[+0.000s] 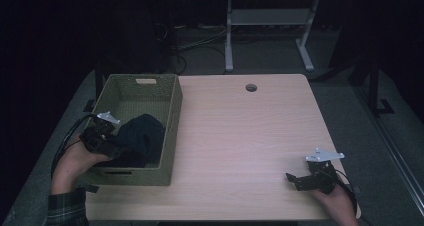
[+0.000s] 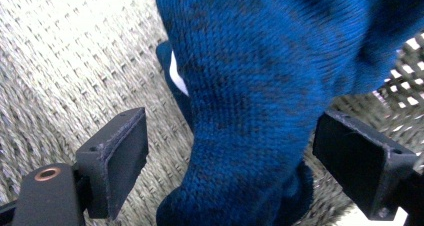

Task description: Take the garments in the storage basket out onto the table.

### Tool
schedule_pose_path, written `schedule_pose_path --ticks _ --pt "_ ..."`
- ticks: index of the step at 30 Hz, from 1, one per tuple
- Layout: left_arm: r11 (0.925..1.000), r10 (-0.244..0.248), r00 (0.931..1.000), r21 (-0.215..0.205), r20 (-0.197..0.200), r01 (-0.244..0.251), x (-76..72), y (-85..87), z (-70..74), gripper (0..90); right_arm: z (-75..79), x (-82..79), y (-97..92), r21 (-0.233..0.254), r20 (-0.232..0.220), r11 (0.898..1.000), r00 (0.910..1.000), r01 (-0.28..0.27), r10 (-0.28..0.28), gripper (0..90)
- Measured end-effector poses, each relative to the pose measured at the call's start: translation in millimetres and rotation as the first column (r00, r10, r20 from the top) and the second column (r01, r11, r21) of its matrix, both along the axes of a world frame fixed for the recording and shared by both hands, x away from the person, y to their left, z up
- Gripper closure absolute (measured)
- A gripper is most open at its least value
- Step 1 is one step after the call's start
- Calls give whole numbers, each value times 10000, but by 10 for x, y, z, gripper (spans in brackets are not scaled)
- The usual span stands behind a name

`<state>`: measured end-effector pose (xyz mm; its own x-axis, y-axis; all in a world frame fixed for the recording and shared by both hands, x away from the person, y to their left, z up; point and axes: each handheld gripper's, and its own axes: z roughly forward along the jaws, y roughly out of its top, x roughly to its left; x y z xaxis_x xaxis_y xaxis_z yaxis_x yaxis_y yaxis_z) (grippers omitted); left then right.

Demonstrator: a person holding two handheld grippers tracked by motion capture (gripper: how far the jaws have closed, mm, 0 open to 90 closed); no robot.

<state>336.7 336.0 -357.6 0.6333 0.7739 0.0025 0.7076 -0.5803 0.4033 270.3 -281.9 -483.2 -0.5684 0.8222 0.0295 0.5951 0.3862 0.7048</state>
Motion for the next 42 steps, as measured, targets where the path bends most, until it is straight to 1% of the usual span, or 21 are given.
schedule_pose_path --ticks 1,4,5,7,9,12,14,15,18,22,23,24,25,28,31,33,38,42 --pt "10000 0 10000 0 0 0 0 0 0 142 0 0 0 0 0 10000 10000 0 0 20" --pt "9999 9 9998 144 -208 -6 23 4 -45 150 0 0 0 -1 1 10000 10000 -1 1 20" --pt "9999 -18 9997 132 -237 21 25 7 -50 153 0 0 0 0 1 10000 10000 -2 2 20" --pt "9999 -63 9995 81 -295 65 27 11 -54 218 0 0 0 -2 2 10000 10000 -1 1 20" --pt "9999 -96 9993 74 -362 99 29 12 -58 236 0 0 0 -1 0 10000 10000 1 -1 20" --pt "9998 -180 9988 79 -457 184 34 14 -64 309 0 0 0 0 -1 10000 10000 0 0 20" --pt "9998 -200 9983 -6 -554 200 41 16 -67 389 0 0 0 1 -3 10000 10000 2 -2 20" --pt "9995 -303 9976 -13 -619 303 45 18 -66 433 0 0 0 -2 0 10000 10000 0 0 20" --pt "9983 -546 9955 -220 -776 531 52 18 -66 572 0 0 0 -1 -1 10000 10000 1 -1 20" --pt "9971 -622 9937 -492 -933 578 66 31 -68 727 0 0 0 0 -1 10000 10000 0 0 20" --pt "9970 -594 9939 -544 -925 546 67 39 -67 739 0 0 0 -1 -1 10000 10000 0 0 20" --pt "9969 -433 9946 -702 -944 367 62 42 -65 748 0 0 0 -2 0 10000 10000 0 0 20" --pt "9969 -433 9946 -702 -944 367 62 42 -65 759 0 0 0 -2 -2 10000 10000 1 -1 20" --pt "9946 -230 9977 -1022 -631 164 61 82 -1 788 0 0 0 -3 3 10000 10000 -3 3 20" --pt "9936 -241 9984 -1113 -516 182 58 88 41 799 0 0 0 0 0 10000 10000 0 0 20" --pt "9920 -249 9988 -1248 -428 194 52 90 69 801 0 0 0 0 -2 10000 10000 2 -2 20" --pt "9876 -172 9998 -1562 -82 157 38 102 163 805 0 0 0 -3 1 10000 10000 0 0 20" --pt "9826 -75 9998 -1854 164 104 24 109 253 806 0 0 0 -2 0 10000 10000 2 -2 20"
